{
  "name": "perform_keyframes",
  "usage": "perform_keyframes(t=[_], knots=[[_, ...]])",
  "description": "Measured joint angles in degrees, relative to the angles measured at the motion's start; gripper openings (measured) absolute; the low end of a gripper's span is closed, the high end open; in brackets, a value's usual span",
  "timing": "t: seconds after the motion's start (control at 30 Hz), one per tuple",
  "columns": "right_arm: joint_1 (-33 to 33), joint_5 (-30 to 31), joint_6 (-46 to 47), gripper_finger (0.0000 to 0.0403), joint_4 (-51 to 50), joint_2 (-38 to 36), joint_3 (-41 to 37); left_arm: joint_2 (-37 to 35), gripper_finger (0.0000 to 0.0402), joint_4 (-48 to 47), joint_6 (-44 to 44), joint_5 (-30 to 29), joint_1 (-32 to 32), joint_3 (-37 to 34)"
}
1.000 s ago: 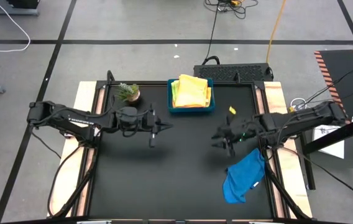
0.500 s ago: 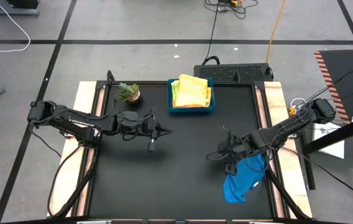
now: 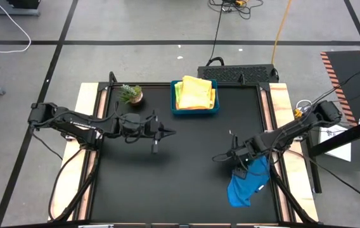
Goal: Fold microfiber towels
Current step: Fold the blue microfiber cloth
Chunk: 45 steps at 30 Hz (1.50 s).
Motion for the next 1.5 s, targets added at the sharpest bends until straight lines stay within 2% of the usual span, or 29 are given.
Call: perform_keyframes(t=[0.07,0.2,0.5,0.7,0.97,1.03,1.2,1.33,1.5], knots=[[0.02,-3.29,1.83,0.0146,3.85,-0.17,-2.8,0.0,0.0023,-0.04,-0.29,0.0,0.12,0.0],[0.06,-5.95,4.75,0.0146,13.29,-0.35,-7.91,0.02,0.0018,-1.09,0.04,-0.38,0.16,0.0],[0.11,-5.75,4.26,0.0144,34.57,-0.22,-14.7,0.04,0.0005,-2.33,-0.98,-1.01,0.16,0.0],[-2.07,-1.17,-5.32,0.0115,43.64,-0.03,-15.69,0.09,0.0024,-3.0,-0.94,-1.03,0.16,0.0],[-8.32,-2.46,-22.08,0.0026,59.8,-0.16,-15.69,0.09,0.0012,-2.96,-0.63,-1.05,0.16,0.02],[-10.14,-3.12,-26.09,0.0007,62.3,-0.45,-15.67,0.11,0.0005,-2.96,-0.61,-1.05,0.16,0.02],[-14.86,-6.06,-29.82,0.0007,63.77,-1.03,-15.58,0.09,0.0009,-2.94,-0.78,-1.07,0.16,0.02],[-17.3,-13.12,-25.59,0.0008,62.66,-1.95,-15.54,0.09,0.0023,-3.62,-1.92,-1.09,0.16,0.04],[-16.7,-18.75,-23.33,0.0027,62.41,-2.75,-15.54,0.11,0.0025,-4.03,-3.97,-2.6,0.16,0.05]])
